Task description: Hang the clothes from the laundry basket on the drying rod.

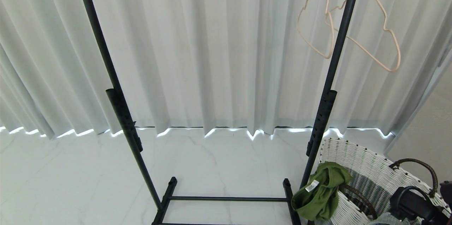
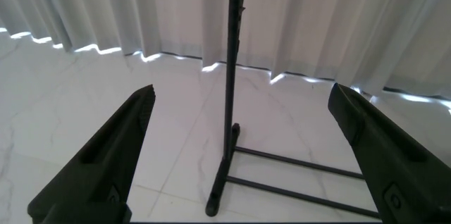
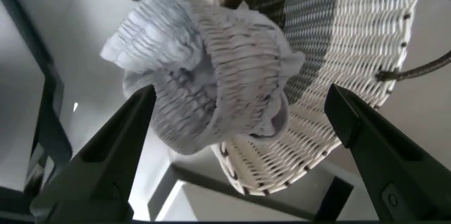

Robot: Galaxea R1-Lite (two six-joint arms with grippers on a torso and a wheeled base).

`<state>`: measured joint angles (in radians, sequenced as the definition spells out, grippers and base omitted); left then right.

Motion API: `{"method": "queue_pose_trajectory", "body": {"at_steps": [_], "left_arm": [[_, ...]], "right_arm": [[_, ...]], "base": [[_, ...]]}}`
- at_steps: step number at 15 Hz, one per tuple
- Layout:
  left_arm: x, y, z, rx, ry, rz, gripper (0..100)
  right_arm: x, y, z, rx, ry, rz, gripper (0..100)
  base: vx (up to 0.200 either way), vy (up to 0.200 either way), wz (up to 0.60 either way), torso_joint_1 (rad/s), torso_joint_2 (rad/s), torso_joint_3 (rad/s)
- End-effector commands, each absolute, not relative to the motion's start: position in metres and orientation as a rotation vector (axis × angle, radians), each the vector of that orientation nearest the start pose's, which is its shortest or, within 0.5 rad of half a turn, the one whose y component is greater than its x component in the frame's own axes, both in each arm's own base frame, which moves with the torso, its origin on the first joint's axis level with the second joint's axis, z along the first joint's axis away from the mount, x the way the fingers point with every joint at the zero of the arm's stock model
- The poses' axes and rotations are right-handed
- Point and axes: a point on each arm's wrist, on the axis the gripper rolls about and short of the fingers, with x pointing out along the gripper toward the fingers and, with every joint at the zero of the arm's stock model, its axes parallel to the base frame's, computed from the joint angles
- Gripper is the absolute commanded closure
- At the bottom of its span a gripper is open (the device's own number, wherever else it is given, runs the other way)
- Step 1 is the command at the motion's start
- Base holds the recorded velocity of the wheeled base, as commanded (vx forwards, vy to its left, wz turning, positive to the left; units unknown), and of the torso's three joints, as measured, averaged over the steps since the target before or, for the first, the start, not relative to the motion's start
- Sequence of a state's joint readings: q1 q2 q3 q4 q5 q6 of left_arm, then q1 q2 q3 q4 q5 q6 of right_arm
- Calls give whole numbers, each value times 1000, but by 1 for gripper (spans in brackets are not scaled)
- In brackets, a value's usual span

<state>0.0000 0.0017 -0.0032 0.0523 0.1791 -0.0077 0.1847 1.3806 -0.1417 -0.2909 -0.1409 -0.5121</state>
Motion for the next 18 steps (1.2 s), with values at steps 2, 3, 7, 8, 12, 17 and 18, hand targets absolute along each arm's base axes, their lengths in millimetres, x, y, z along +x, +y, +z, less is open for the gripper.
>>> {"method": "queue_pose_trajectory", "body": {"at_steps": [2, 3, 7, 8, 12, 17, 18], "left_arm": [[-23, 4, 71, -3, 50, 181, 0], [-23, 4, 71, -5, 50, 180, 0], [-23, 4, 71, -11, 48, 181, 0], [-23, 4, 71, -11, 49, 181, 0], [-23, 4, 71, -11, 48, 181, 0], [-23, 4, 71, -9, 49, 181, 0], [-23, 4, 71, -8, 49, 181, 0]], "right_arm": [[139, 20, 65, -621, 918, 267, 0], [141, 20, 65, -623, 918, 267, 0], [146, 17, 61, -609, 944, 244, 0], [149, 15, 61, -602, 939, 229, 100], [157, 11, 54, -601, 958, 187, 100], [125, 10, 82, -603, 755, 126, 100], [115, 9, 93, -596, 666, 102, 100]], "base": [[0, 0, 0, 0, 0, 0], [0, 0, 0, 0, 0, 0], [0, 0, 0, 0, 0, 0], [0, 0, 0, 0, 0, 0], [0, 0, 0, 0, 0, 0], [0, 0, 0, 0, 0, 0], [0, 0, 0, 0, 0, 0]]}}
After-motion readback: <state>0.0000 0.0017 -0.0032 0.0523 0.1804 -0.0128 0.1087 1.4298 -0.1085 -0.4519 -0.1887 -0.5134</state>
